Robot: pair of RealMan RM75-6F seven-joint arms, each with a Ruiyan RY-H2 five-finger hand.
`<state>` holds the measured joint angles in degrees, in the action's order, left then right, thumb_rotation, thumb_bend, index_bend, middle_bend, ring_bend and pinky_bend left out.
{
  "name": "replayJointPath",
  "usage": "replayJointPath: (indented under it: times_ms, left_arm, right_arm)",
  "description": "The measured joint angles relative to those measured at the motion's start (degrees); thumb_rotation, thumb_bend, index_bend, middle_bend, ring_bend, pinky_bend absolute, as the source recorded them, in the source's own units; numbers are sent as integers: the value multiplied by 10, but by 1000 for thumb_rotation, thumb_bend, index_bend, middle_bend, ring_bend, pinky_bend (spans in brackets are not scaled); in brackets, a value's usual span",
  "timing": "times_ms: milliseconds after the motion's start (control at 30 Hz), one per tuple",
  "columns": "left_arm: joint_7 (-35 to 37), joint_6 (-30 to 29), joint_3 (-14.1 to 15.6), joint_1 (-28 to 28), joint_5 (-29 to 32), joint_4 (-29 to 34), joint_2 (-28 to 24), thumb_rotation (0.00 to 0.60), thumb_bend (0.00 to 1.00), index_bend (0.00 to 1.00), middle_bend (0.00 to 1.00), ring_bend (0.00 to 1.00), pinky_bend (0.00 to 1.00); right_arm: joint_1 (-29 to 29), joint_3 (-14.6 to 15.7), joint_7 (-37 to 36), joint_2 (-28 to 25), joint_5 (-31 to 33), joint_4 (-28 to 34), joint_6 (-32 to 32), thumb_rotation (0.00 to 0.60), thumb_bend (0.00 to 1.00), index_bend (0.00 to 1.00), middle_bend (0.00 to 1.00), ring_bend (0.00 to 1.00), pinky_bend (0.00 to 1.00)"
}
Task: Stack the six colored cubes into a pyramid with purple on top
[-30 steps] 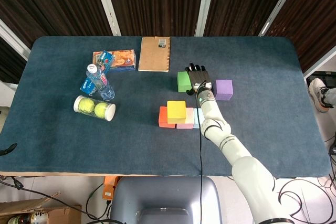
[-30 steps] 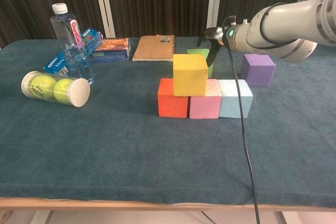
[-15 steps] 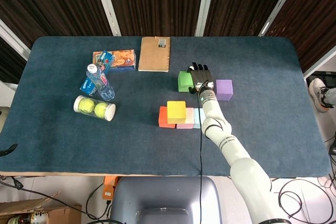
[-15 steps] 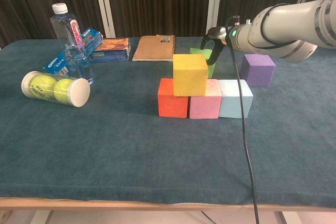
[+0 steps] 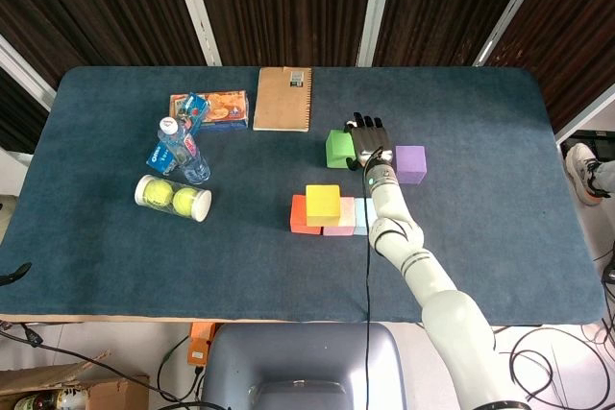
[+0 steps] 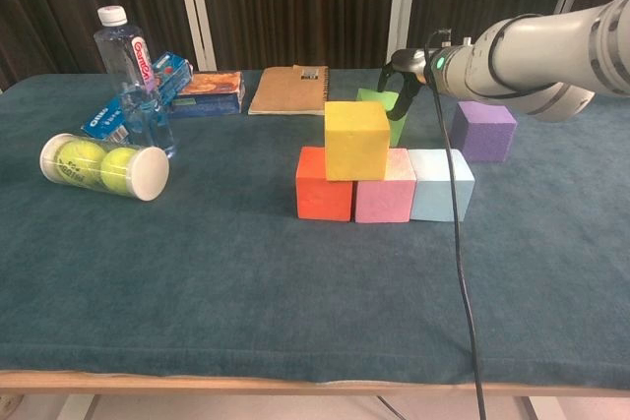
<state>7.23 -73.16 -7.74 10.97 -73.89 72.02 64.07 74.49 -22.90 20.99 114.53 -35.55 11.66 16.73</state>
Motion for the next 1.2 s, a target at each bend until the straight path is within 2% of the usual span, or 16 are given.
replayJointPath:
  times_ms: [133, 333, 533, 767, 967, 1067, 1200]
  left_arm:
    - [0, -1, 1, 1, -4, 2, 0, 505, 157, 130, 46, 0, 87]
    - [-11, -5, 3, 2, -11, 11, 3, 506, 157, 130, 46, 0, 87]
    - [-29, -17, 4, -1, -14, 30, 0, 506, 157, 130, 46, 0, 87]
    - [-47, -22, 4, -1, -16, 48, -5, 507, 157, 129, 46, 0, 87]
    - [-56, -22, 5, 1, -17, 54, -6, 505, 157, 130, 46, 0, 87]
    - [-58, -23, 5, 1, -16, 58, -6, 505, 157, 130, 46, 0, 87]
    - [-59, -20, 5, 2, -15, 59, -5, 506, 157, 130, 46, 0, 87]
  right_arm:
    - [-10, 6, -3, -16, -24, 26, 1, 600, 327, 484, 0, 0, 0]
    - [-43, 23, -8, -65, -55, 114, 3, 600, 326, 456, 0, 0, 0]
    - [-88, 42, -15, -144, -75, 265, 33, 600, 327, 442, 0, 0, 0]
    - [-144, 77, -14, -277, -83, 475, 89, 600, 327, 436, 0, 0, 0]
    - [-192, 105, -22, -384, -90, 612, 148, 600, 326, 415, 0, 0, 0]
    - [-216, 108, -49, -417, -111, 652, 174, 600, 327, 409, 0, 0, 0]
    - [-228, 103, -85, -431, -128, 660, 186, 600, 315, 372, 0, 0, 0]
